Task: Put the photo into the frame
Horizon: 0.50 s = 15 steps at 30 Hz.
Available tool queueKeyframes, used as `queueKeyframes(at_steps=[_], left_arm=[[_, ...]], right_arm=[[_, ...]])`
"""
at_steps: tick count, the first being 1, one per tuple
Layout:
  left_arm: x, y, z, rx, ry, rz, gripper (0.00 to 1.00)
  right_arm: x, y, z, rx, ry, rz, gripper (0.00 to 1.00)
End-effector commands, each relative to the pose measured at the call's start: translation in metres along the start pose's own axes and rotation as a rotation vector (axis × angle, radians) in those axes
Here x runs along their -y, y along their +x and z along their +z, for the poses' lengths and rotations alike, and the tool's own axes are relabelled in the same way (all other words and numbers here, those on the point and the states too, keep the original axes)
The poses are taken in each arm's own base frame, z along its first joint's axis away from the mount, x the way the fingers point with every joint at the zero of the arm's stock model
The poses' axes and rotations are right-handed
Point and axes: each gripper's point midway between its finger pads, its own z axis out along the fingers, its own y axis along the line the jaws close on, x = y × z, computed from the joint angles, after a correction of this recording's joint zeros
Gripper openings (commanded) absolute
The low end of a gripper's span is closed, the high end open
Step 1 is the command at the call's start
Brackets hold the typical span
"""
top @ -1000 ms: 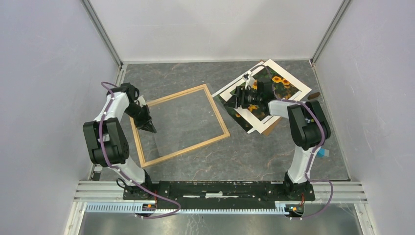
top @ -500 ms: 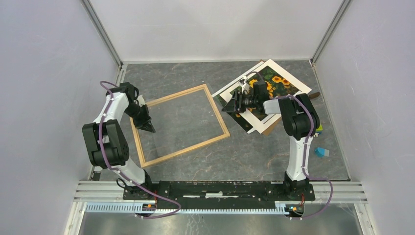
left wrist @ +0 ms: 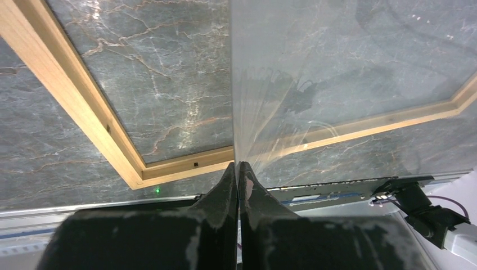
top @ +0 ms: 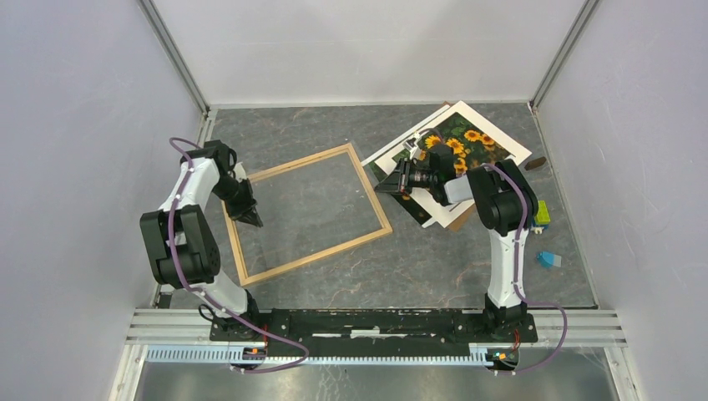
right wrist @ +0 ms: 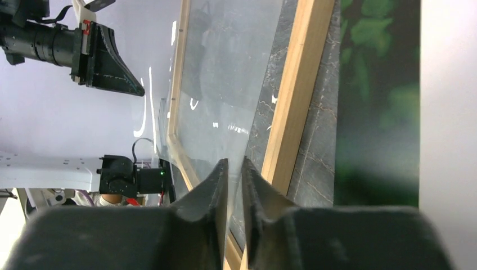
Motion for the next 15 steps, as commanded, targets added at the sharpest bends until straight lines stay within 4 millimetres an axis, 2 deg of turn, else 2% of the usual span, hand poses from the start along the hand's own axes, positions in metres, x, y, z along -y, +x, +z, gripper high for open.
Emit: queueKeyframes(at_steps=[1, 3, 6, 10, 12, 15], left_arm=[[-0.005, -0.008, -0.014, 0.070, -0.039, 0.045, 0.06], [-0.008, -0.009, -0.015, 0.078, -0.054, 0.040, 0.08], [-0.011, -0.011, -0.016, 0.086, -0.076, 0.027, 0.15], [-0.014, -0.017, -0.017, 0.124, -0.101, 0.006, 0.35], [-0.018, -0.021, -0.020, 0.154, -0.130, -0.014, 0.53], [-0.031, -0.028, -0.033, 0.239, -0.214, -0.031, 0.63]], right_arm=[[-0.011, 0.001, 0.005, 0.017, -0.054, -0.017, 0.12], [-0.015, 0.002, 0.005, 0.028, -0.071, -0.013, 0.02], [-0.019, 0.006, 0.006, 0.037, -0.094, 0.007, 0.00], [-0.018, 0.011, 0.004, 0.065, -0.075, 0.011, 0.00], [-0.021, 0.011, 0.000, 0.097, -0.074, 0.013, 0.00], [-0.031, 0.013, -0.004, 0.140, -0.095, -0.008, 0.00]])
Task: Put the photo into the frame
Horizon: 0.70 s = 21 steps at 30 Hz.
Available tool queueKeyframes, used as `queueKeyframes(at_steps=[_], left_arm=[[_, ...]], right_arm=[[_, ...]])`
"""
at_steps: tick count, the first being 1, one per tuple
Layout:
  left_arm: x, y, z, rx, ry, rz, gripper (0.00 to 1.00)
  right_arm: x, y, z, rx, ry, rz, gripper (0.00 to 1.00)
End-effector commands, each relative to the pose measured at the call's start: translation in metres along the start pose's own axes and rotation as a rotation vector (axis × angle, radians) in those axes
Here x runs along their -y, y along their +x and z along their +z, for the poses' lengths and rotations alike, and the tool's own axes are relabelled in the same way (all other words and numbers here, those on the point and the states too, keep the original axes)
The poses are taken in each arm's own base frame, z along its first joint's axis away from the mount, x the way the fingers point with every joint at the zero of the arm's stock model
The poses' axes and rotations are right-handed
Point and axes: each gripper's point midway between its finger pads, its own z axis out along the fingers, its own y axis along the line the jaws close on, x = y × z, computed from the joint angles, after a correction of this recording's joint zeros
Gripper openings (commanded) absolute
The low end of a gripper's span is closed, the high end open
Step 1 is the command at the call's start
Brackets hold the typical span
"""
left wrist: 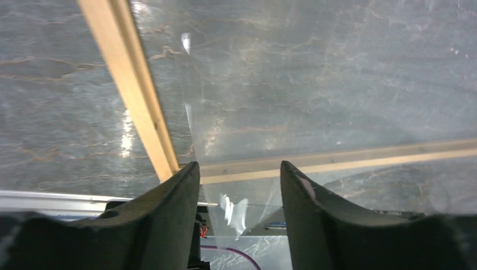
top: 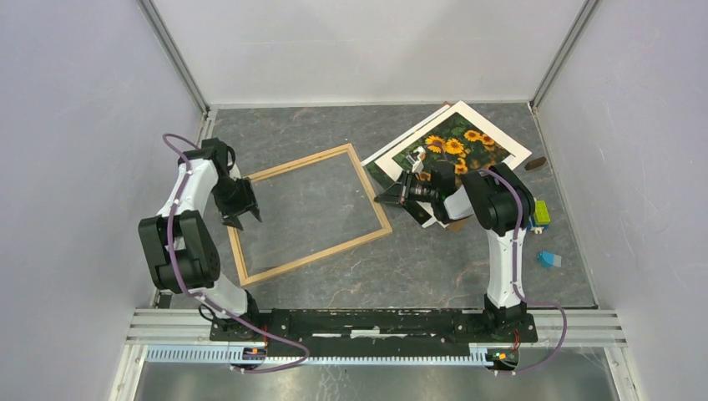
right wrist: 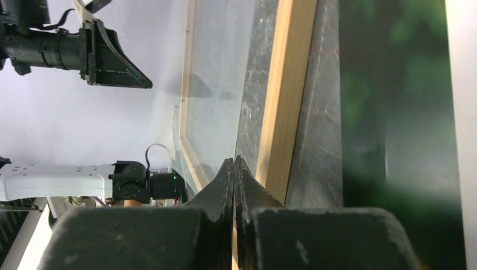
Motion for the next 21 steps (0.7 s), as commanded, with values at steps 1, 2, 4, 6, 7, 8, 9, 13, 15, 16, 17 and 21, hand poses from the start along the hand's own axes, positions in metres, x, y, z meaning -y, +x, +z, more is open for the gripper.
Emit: queueKeyframes(at_steps=[1, 2, 4, 6, 7, 8, 9, 13, 15, 16, 17, 21], left_arm=[[-0.020, -0.024, -0.030, 0.204, -0.128, -0.036, 0.66], [-0.025, -0.028, -0.037, 0.247, -0.155, -0.044, 0.69], [-0.029, -0.032, -0.049, 0.311, -0.182, -0.063, 0.70], [-0.032, -0.034, -0.061, 0.362, -0.200, -0.083, 0.73], [-0.032, -0.035, -0.066, 0.387, -0.196, -0.088, 0.75], [-0.030, -0.036, -0.071, 0.409, -0.184, -0.089, 0.76], [-0.027, -0.036, -0.076, 0.432, -0.165, -0.087, 0.76], [-0.005, -0.037, -0.086, 0.478, -0.042, -0.067, 0.77], [0.010, -0.035, -0.088, 0.482, 0.028, -0.050, 0.77], [0.017, -0.033, -0.088, 0.481, 0.059, -0.037, 0.77], [0.024, -0.032, -0.089, 0.482, 0.082, -0.019, 0.77], [0.042, -0.028, -0.092, 0.486, 0.117, 0.045, 0.77]], right_arm=[[-0.030, -0.011, -0.002, 0.086, -0.073, -0.096, 0.00], [-0.030, -0.011, -0.002, 0.092, -0.076, -0.104, 0.00], [-0.031, -0.010, -0.002, 0.105, -0.084, -0.109, 0.00], [-0.033, -0.007, -0.003, 0.107, -0.098, -0.118, 0.00], [-0.034, -0.004, -0.002, 0.099, -0.102, -0.120, 0.00], [-0.036, -0.001, -0.003, 0.093, -0.109, -0.126, 0.00], [-0.040, 0.000, -0.005, 0.097, -0.122, -0.136, 0.05], [-0.046, 0.007, -0.010, 0.091, -0.113, -0.170, 0.20], [-0.045, 0.008, -0.009, 0.075, -0.094, -0.188, 0.29], [-0.044, 0.010, -0.008, 0.065, -0.084, -0.188, 0.34], [-0.045, 0.010, -0.006, 0.060, -0.079, -0.196, 0.38], [-0.033, 0.011, 0.010, 0.005, -0.008, -0.186, 0.43]])
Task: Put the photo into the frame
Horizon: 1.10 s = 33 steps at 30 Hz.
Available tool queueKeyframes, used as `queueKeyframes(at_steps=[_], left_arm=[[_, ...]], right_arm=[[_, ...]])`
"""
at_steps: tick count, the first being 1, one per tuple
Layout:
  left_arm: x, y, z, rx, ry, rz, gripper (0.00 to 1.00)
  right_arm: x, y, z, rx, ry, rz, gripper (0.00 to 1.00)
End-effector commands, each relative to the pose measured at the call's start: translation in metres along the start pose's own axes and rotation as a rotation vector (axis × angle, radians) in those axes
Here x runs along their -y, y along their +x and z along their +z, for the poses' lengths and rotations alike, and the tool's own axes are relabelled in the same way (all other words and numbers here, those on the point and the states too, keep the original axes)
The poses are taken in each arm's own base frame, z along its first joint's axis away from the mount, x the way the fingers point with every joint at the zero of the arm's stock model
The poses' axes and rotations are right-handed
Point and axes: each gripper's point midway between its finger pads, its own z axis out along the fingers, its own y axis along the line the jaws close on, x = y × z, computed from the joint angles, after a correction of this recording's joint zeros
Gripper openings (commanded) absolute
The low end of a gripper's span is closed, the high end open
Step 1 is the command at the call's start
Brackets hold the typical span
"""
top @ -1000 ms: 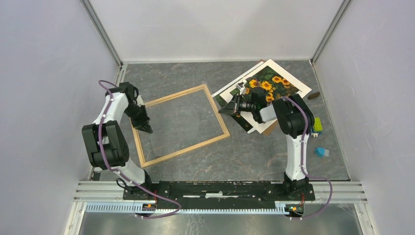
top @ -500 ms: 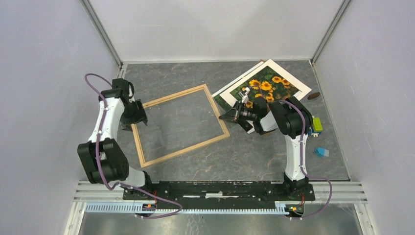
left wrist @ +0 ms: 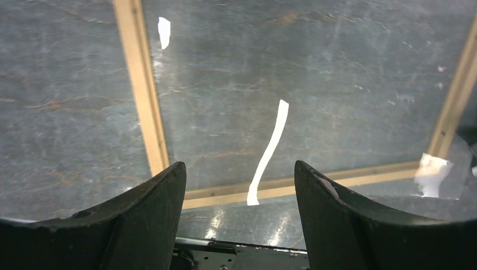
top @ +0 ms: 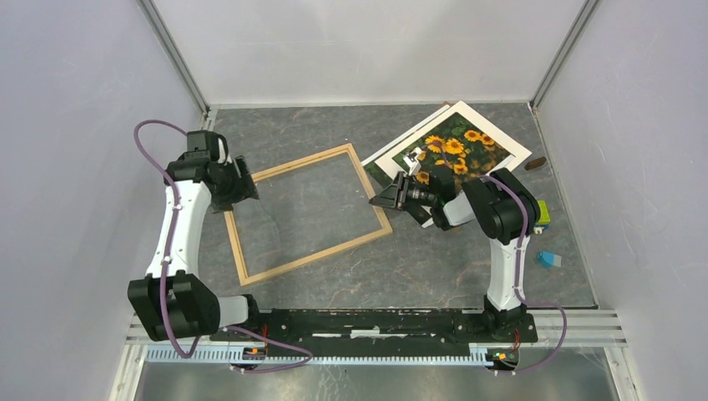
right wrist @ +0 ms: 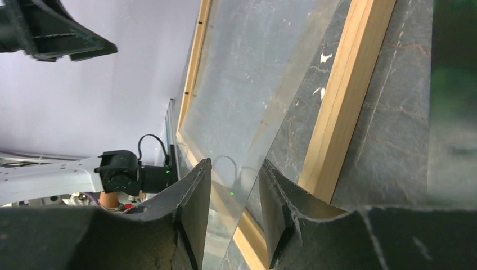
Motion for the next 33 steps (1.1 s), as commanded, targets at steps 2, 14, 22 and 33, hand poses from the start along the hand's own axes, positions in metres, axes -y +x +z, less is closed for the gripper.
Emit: queueKeyframes(at_steps=[2, 14, 22, 33], left_arm=[[0.038, -0.011, -0.015, 0.066, 0.137, 0.029, 0.77], [0.083, -0.026, -0.045, 0.190, 0.229, 0.200, 0.77], [0.108, -0.024, -0.078, 0.254, 0.330, 0.249, 0.77], [0.119, -0.036, -0.213, 0.577, 0.552, 0.199, 0.78]], right_arm=[[0.008, -0.004, 0.026, -0.077, 0.097, -0.091, 0.44], [0.031, -0.004, 0.062, -0.160, 0.260, -0.052, 0.47], [-0.013, -0.020, 0.061, -0.084, 0.208, -0.137, 0.09], [-0.187, -0.046, 0.062, 0.040, -0.060, -0.265, 0.00]])
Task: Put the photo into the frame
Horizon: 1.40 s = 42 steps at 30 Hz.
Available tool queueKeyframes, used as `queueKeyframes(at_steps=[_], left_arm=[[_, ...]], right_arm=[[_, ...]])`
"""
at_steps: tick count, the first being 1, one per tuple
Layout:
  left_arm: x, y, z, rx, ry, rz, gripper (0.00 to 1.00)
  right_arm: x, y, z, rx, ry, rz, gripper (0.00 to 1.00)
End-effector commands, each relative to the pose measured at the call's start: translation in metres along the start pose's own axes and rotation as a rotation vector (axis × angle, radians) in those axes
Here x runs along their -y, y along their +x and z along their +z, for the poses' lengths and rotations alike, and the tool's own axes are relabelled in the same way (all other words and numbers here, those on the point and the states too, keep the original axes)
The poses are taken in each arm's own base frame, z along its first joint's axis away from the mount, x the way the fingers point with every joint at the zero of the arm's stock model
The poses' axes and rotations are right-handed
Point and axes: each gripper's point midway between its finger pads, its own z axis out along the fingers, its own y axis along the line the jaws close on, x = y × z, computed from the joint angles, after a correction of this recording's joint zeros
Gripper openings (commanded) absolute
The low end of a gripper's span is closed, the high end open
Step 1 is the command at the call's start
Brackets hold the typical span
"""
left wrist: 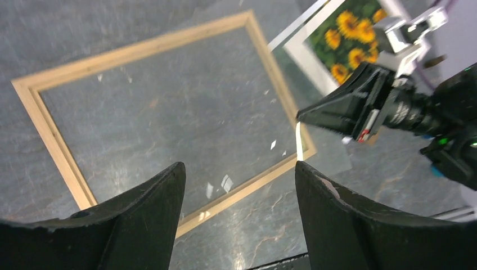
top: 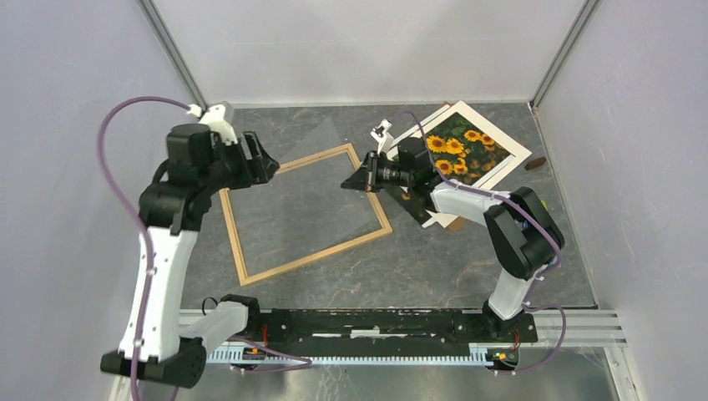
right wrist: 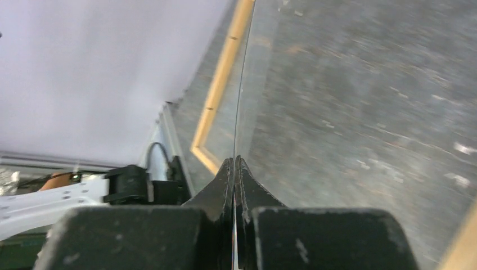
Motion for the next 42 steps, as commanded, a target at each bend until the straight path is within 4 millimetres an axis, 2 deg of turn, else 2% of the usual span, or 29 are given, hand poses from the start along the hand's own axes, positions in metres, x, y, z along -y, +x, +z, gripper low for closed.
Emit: queueKeyframes(at_steps=[1, 4, 7, 11, 13, 15, 18, 22, 26, 29, 31, 33, 35, 36, 40, 42], left_arm=[[0.034, -0.052, -0.074, 0.284, 0.117, 0.006, 0.78], [0.042, -0.080, -0.118, 0.436, 0.124, 0.021, 0.79], [0.053, -0.101, -0.152, 0.571, 0.164, 0.031, 0.83], [0.057, -0.113, -0.174, 0.638, 0.165, 0.046, 0.84], [0.055, -0.116, -0.177, 0.646, 0.154, 0.060, 0.85], [0.054, -0.116, -0.175, 0.640, 0.147, 0.062, 0.86], [0.054, -0.116, -0.169, 0.628, 0.144, 0.065, 0.94], [0.053, -0.117, -0.165, 0.618, 0.139, 0.071, 0.96], [0.051, -0.122, -0.173, 0.643, 0.117, 0.078, 0.99], [0.049, -0.126, -0.180, 0.666, 0.097, 0.083, 1.00], [0.048, -0.127, -0.180, 0.666, 0.094, 0.084, 1.00], [0.048, -0.126, -0.173, 0.648, 0.097, 0.082, 1.00], [0.047, -0.122, -0.159, 0.614, 0.100, 0.076, 1.00], [0.047, -0.120, -0.152, 0.598, 0.103, 0.073, 1.00], [0.044, -0.110, -0.108, 0.503, 0.108, 0.076, 1.00], [0.046, -0.113, -0.084, 0.470, 0.114, 0.088, 1.00]], right_arm=[[-0.105, -0.049, -0.007, 0.131, -0.194, -0.076, 0.00], [-0.165, -0.069, -0.012, 0.183, -0.310, -0.060, 0.00], [-0.210, -0.086, -0.016, 0.222, -0.406, -0.041, 0.00], [-0.254, -0.104, -0.014, 0.243, -0.496, -0.029, 0.00], [-0.274, -0.110, -0.011, 0.245, -0.538, -0.040, 0.00], [-0.283, -0.113, -0.003, 0.240, -0.556, -0.037, 0.00], [-0.294, -0.118, 0.007, 0.243, -0.609, -0.023, 0.00], [-0.303, -0.126, 0.027, 0.243, -0.652, 0.013, 0.00], [-0.317, -0.127, 0.047, 0.235, -0.708, 0.055, 0.00], [-0.326, -0.123, 0.051, 0.223, -0.750, 0.078, 0.00], [-0.316, -0.117, 0.054, 0.218, -0.733, 0.090, 0.00], [-0.292, -0.112, 0.055, 0.232, -0.683, 0.098, 0.00], [-0.255, -0.104, 0.061, 0.236, -0.610, 0.110, 0.00], [-0.231, -0.096, 0.065, 0.230, -0.568, 0.126, 0.00], [-0.151, -0.067, 0.082, 0.166, -0.418, 0.125, 0.00], [-0.125, -0.057, 0.081, 0.162, -0.414, 0.128, 0.00]])
